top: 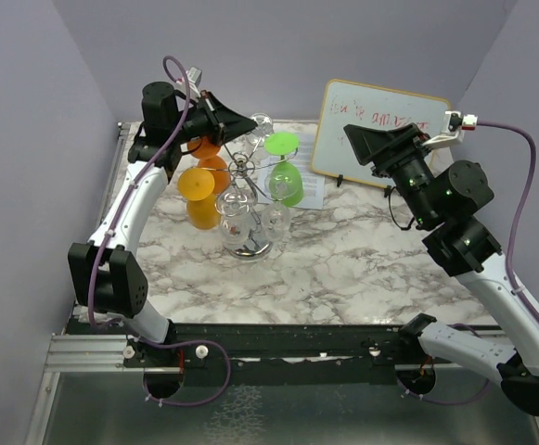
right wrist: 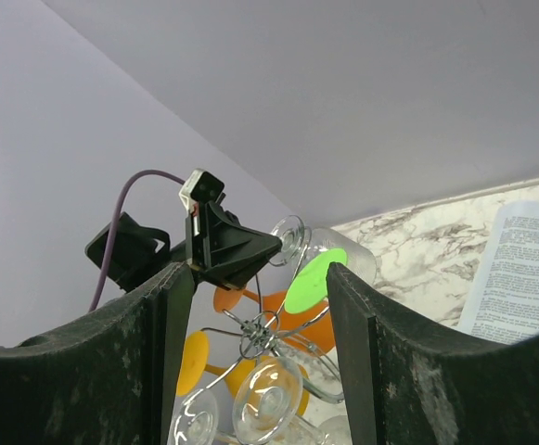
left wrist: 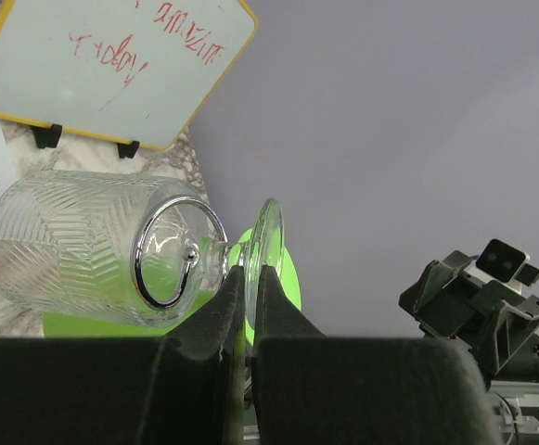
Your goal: Place the wine glass upside down on the wine glass rack
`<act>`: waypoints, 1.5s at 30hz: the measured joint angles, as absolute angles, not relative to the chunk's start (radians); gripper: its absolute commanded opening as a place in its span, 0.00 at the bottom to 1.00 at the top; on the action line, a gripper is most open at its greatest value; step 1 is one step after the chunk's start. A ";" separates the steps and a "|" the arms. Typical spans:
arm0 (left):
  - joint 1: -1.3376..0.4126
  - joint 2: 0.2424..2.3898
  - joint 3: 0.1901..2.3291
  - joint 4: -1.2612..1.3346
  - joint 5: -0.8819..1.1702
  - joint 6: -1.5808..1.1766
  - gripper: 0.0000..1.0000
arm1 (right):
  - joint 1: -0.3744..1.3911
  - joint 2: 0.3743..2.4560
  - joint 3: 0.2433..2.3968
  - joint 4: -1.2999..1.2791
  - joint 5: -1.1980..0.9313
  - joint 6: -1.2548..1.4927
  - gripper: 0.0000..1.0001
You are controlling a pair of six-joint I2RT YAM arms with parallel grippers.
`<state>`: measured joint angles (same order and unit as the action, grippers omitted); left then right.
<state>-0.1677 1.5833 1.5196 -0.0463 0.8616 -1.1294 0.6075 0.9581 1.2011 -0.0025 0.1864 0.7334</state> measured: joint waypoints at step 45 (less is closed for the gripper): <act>-0.145 1.572 1.593 -0.269 0.635 -1.023 0.34 | 0.607 0.935 1.184 -0.002 0.191 0.734 0.63</act>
<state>-0.1452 1.5719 1.5932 -0.2691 0.6346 -1.0233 0.6075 0.9352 1.1843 -0.0021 0.1905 0.7341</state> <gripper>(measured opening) 0.263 0.636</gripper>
